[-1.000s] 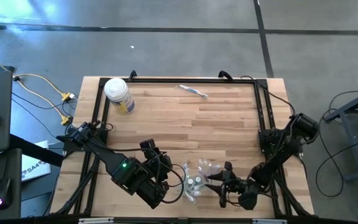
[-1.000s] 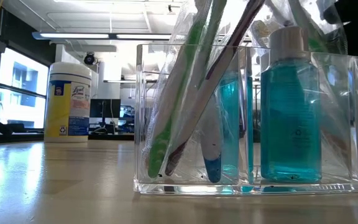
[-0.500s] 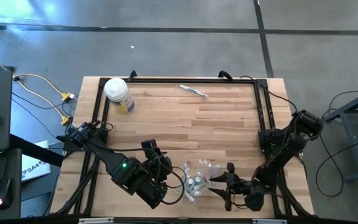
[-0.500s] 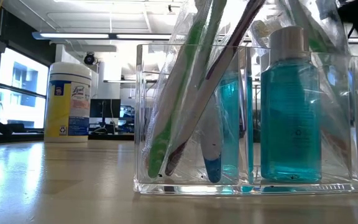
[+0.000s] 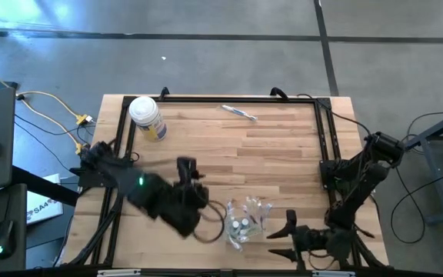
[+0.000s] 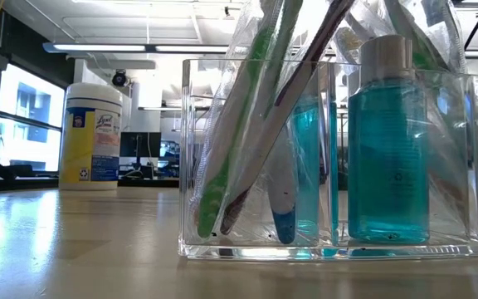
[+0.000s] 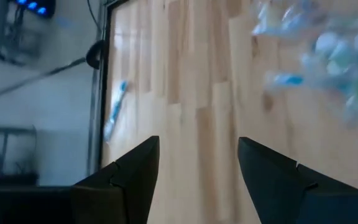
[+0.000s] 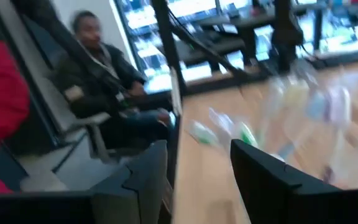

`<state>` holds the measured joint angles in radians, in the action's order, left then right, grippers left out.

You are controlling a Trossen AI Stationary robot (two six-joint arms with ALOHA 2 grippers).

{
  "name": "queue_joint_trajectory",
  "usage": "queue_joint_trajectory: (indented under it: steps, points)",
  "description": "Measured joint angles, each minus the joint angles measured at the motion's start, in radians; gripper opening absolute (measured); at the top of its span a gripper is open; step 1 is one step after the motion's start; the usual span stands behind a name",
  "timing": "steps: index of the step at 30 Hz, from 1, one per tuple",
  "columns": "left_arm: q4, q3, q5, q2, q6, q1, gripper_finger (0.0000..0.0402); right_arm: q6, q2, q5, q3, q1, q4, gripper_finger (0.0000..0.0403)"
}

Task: Pick & Place toothbrushing station
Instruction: Put the blue toothbrush into the transparent bin

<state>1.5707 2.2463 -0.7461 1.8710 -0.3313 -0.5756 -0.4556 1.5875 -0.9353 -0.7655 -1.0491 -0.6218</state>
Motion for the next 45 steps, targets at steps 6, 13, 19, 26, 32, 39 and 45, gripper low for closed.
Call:
queue_joint_trajectory:
  steps: [6,13,19,26,32,39,45]
  points:
    - [0.000,0.000,0.138,-0.075,0.316,0.184,0.0214,0.170,0.000,0.000,0.000,-0.026,-0.193,0.0172]
    - [0.001,0.000,0.303,-0.103,0.460,0.540,0.0214,0.190,0.000,-0.005,0.000,-0.018,-0.207,0.0172]
    - [-0.145,-0.001,0.666,-0.060,0.620,0.844,0.0214,0.167,0.001,-0.008,0.000,0.001,-0.260,0.0172]
    - [-0.466,0.001,0.650,0.041,0.532,1.075,0.0214,0.165,0.001,-0.008,0.000,0.037,-0.320,0.0172]
    - [-0.499,0.000,0.817,0.154,0.674,1.223,0.0214,0.140,0.001,-0.007,0.000,0.074,-0.349,0.0172]
    - [-0.466,0.000,1.069,0.264,0.799,1.299,0.0214,0.116,0.001,-0.004,0.000,0.105,-0.352,0.0172]
    - [-0.450,0.000,1.132,0.323,1.031,1.285,0.0214,0.116,0.002,-0.004,0.000,0.117,-0.356,0.0172]
